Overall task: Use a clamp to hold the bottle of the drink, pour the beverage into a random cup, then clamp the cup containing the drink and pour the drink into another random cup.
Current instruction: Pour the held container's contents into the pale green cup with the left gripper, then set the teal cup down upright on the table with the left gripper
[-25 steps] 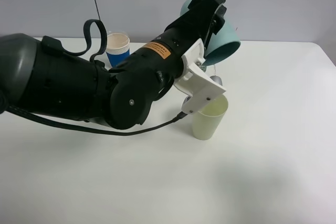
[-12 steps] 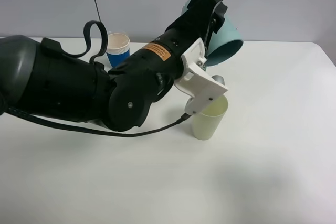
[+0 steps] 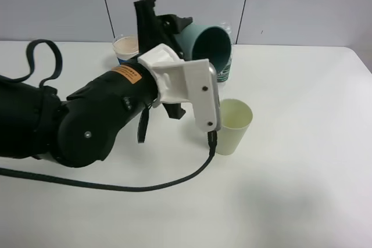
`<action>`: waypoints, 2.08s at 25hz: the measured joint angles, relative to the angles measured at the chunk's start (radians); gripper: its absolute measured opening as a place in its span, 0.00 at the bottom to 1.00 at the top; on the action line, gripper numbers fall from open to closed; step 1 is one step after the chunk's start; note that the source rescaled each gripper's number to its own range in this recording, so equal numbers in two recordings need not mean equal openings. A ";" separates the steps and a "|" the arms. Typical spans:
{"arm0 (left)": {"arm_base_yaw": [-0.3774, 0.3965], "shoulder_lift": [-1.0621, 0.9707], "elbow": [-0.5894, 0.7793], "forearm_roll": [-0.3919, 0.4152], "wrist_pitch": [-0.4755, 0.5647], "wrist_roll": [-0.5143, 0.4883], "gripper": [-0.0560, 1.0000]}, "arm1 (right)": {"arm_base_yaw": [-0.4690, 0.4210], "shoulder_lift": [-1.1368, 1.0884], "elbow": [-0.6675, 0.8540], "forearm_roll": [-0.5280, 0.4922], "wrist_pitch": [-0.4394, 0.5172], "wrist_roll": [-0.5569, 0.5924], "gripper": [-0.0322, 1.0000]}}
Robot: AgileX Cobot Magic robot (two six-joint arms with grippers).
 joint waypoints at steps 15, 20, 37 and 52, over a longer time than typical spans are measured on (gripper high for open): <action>0.185 -0.214 0.343 0.168 0.016 -0.945 0.06 | 0.000 0.000 0.000 0.000 0.000 0.000 0.99; 0.383 -0.219 0.459 0.439 0.032 -1.446 0.06 | 0.000 0.000 0.000 0.000 0.000 0.000 0.99; 0.672 -0.132 0.533 0.777 0.038 -1.746 0.06 | 0.000 0.000 0.000 0.000 0.000 0.000 0.99; 0.797 0.212 0.512 1.003 -0.243 -1.746 0.06 | 0.000 0.000 0.000 0.000 0.000 0.000 0.99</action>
